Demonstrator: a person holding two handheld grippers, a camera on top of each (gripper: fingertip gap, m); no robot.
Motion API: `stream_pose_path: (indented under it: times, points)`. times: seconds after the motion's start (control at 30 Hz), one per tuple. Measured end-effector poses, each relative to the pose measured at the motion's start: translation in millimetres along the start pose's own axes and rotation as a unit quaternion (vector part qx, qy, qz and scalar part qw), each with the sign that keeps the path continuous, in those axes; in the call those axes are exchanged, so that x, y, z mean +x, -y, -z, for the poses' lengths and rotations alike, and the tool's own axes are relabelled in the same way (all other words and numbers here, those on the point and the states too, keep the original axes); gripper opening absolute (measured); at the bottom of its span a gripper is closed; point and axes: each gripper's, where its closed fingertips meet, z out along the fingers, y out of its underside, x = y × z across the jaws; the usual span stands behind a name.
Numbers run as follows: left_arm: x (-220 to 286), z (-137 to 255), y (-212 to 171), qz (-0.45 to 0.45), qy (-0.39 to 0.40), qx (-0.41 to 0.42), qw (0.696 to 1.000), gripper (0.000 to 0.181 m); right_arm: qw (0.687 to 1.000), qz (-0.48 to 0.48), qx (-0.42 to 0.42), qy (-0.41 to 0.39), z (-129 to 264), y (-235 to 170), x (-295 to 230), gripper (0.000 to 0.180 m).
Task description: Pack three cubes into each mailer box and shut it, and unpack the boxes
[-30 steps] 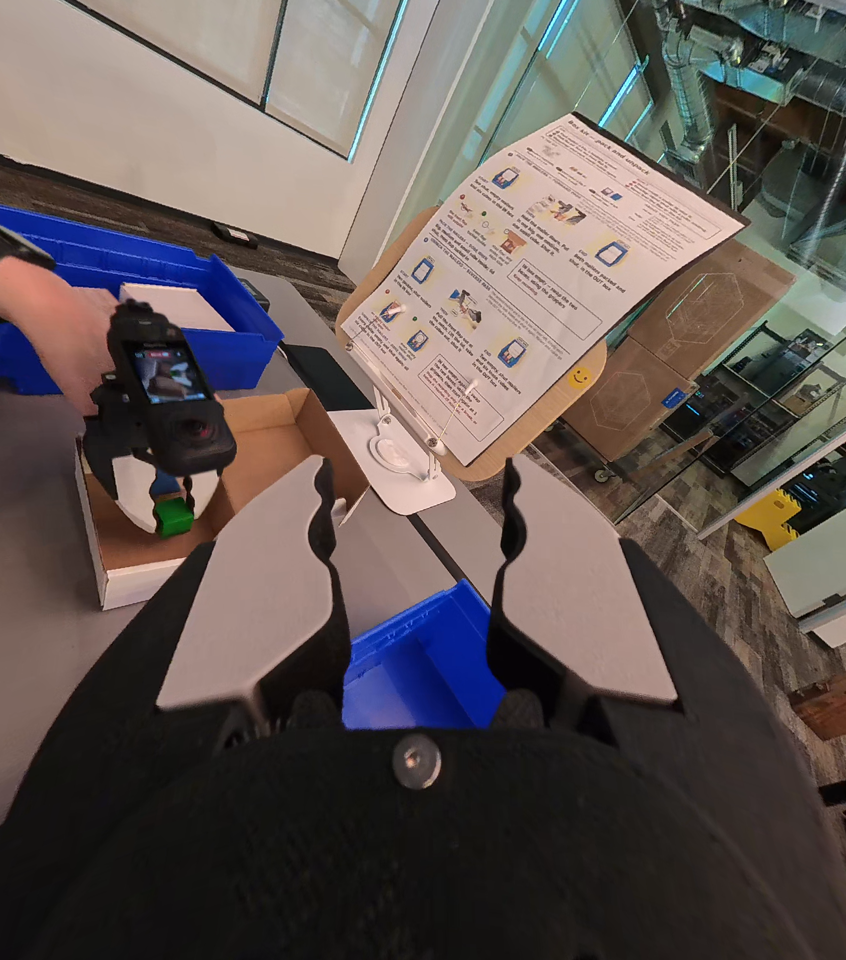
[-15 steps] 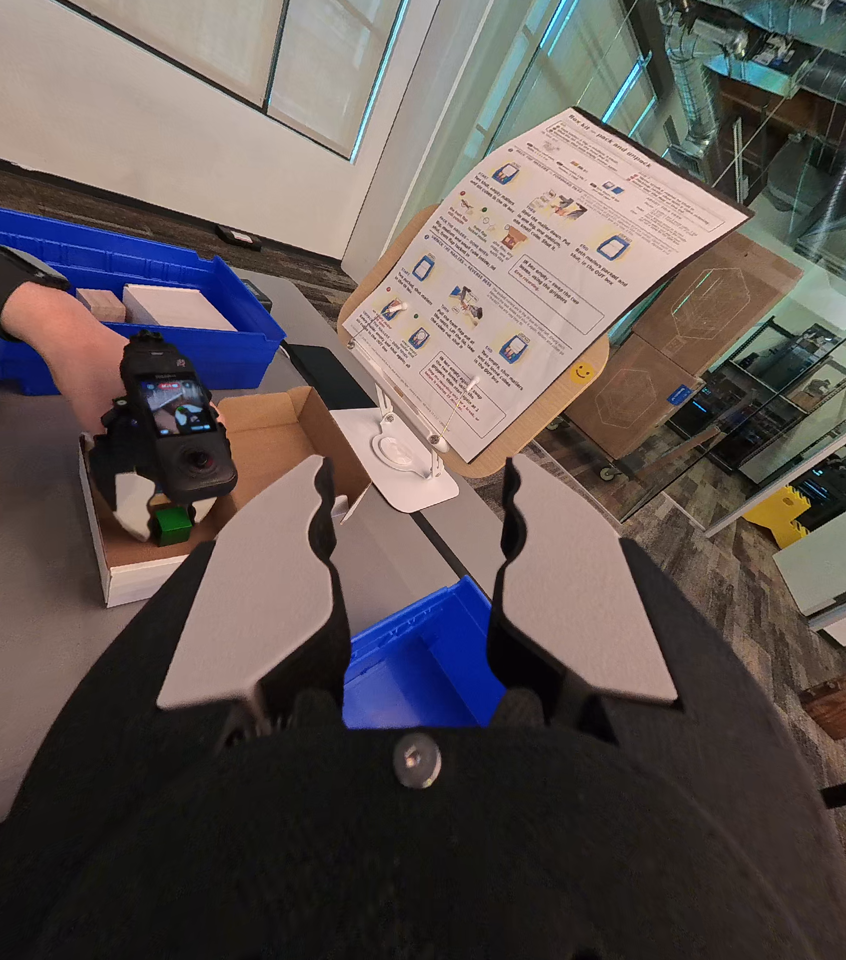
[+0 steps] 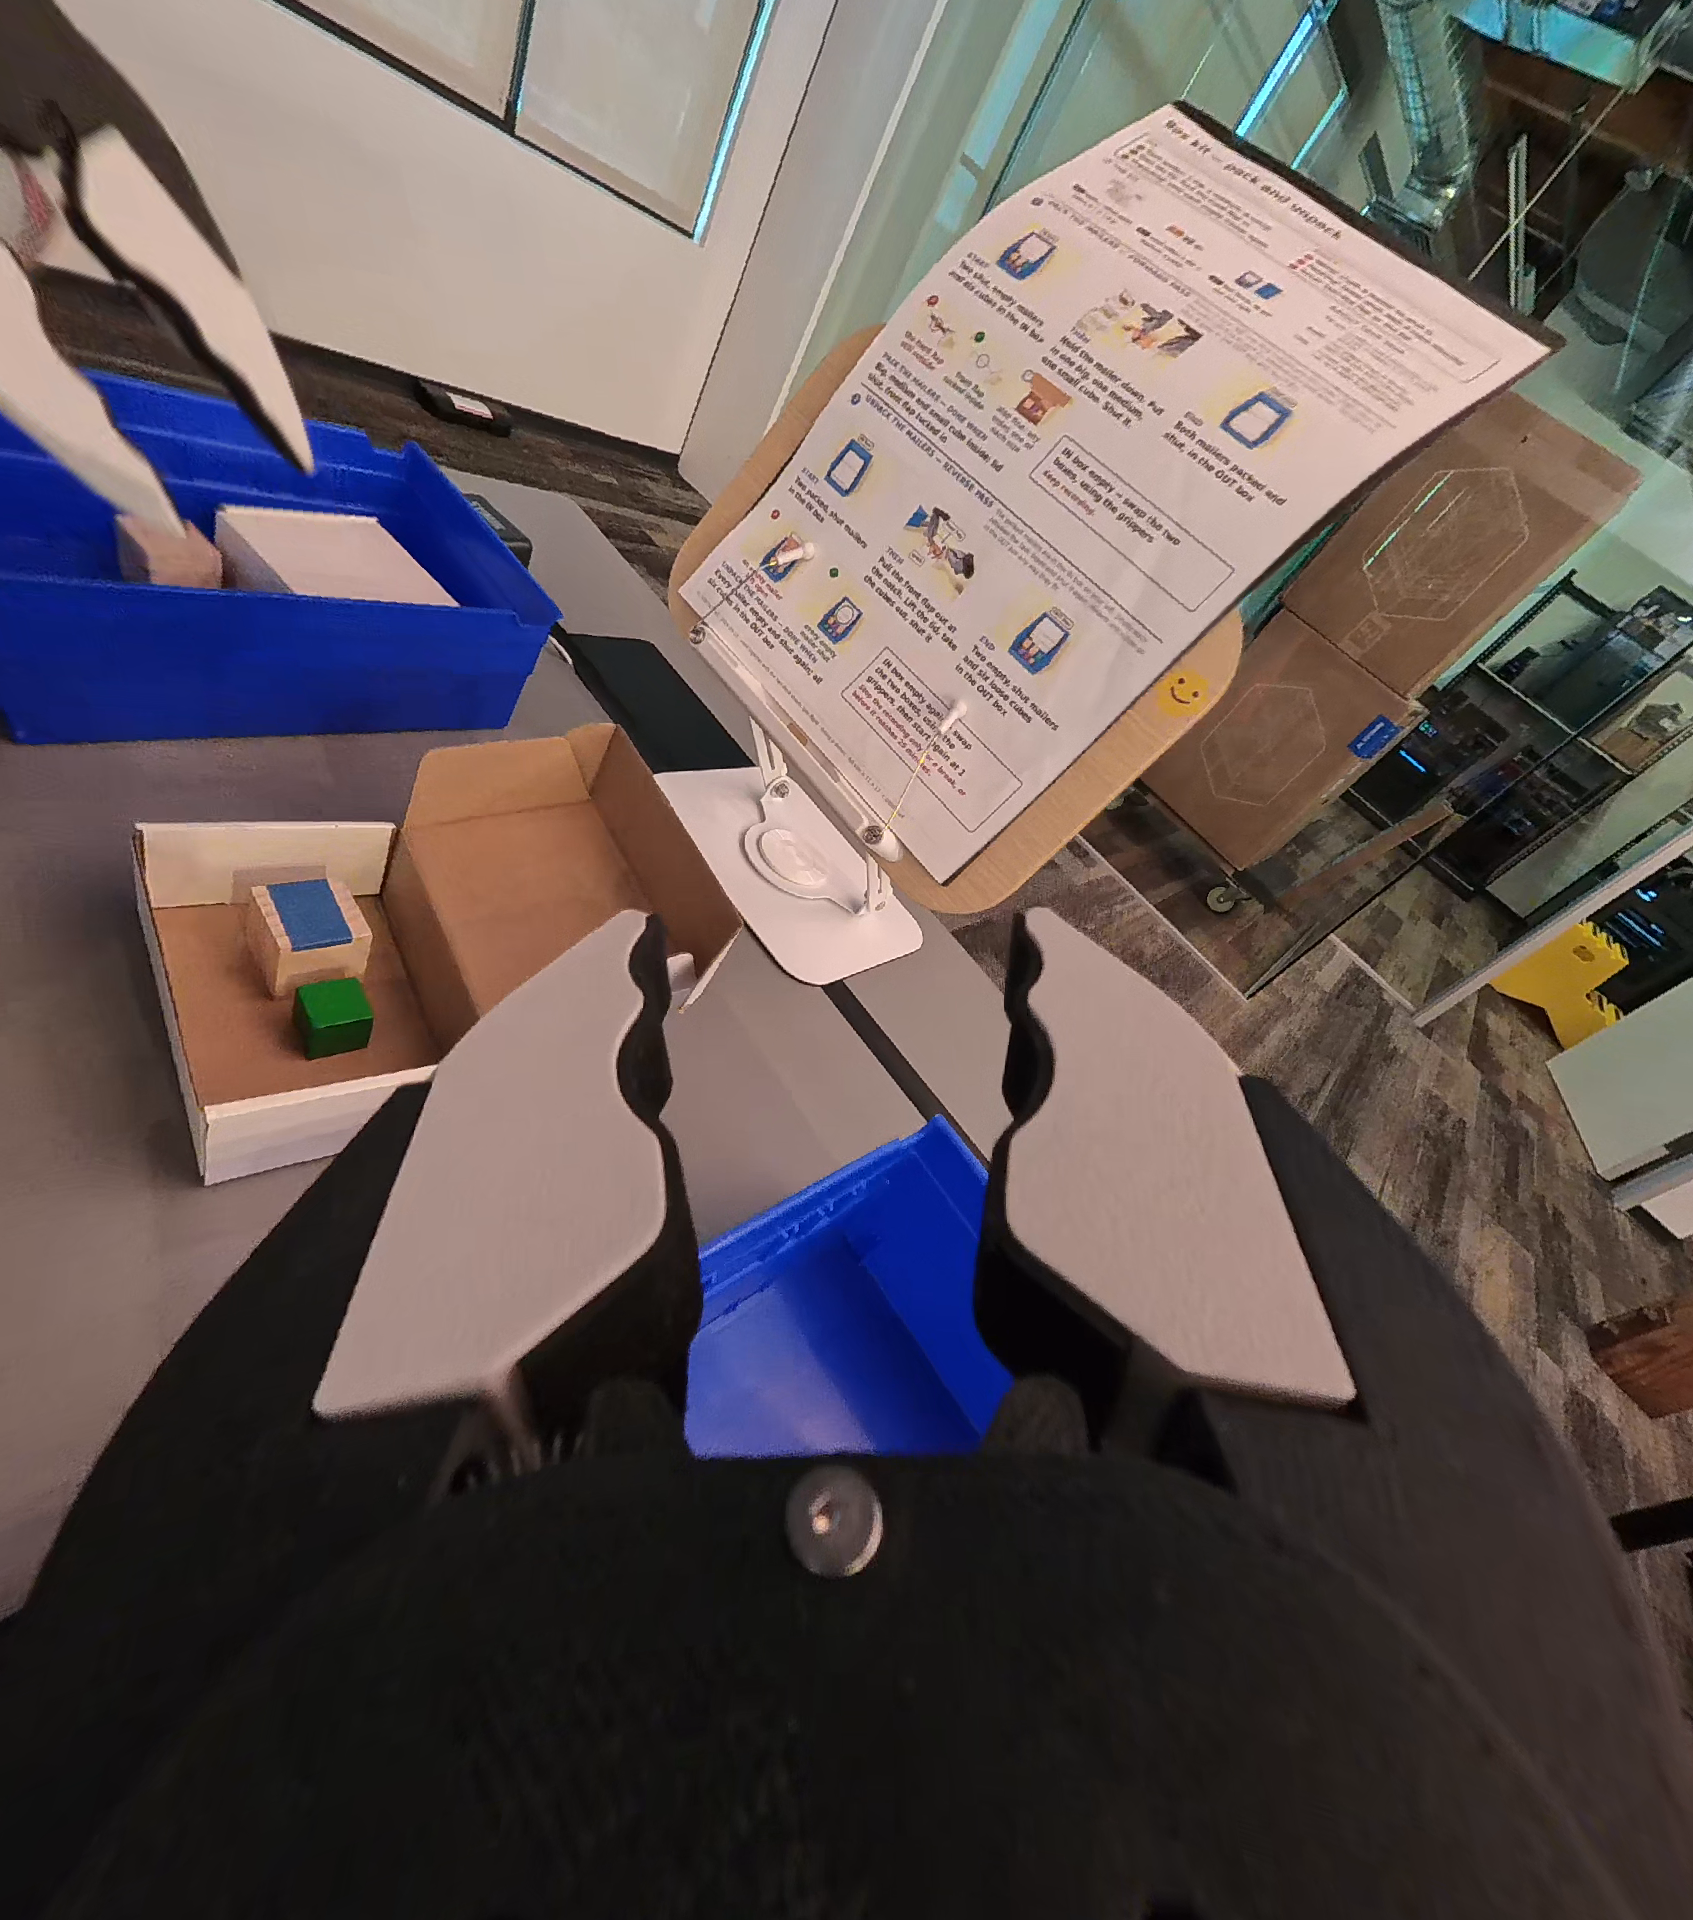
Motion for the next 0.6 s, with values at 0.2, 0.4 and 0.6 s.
stream_pose_path:
  times: [0.2,0.4,0.6]
  points:
    - [-32,40,-108,0.092,0.008,-0.035,0.995,0.046,1.0,0.005,-0.005,0.015,-9,3,-8,0.063]
    - [1,-9,-184,0.1,-0.067,-0.113,0.986,0.047,0.999,0.009,-0.04,0.011,-21,-9,-9,0.064]
    - [15,-47,-212,0.104,-0.101,-0.141,0.979,0.046,0.999,0.0,-0.045,0.012,-22,-14,-8,0.064]
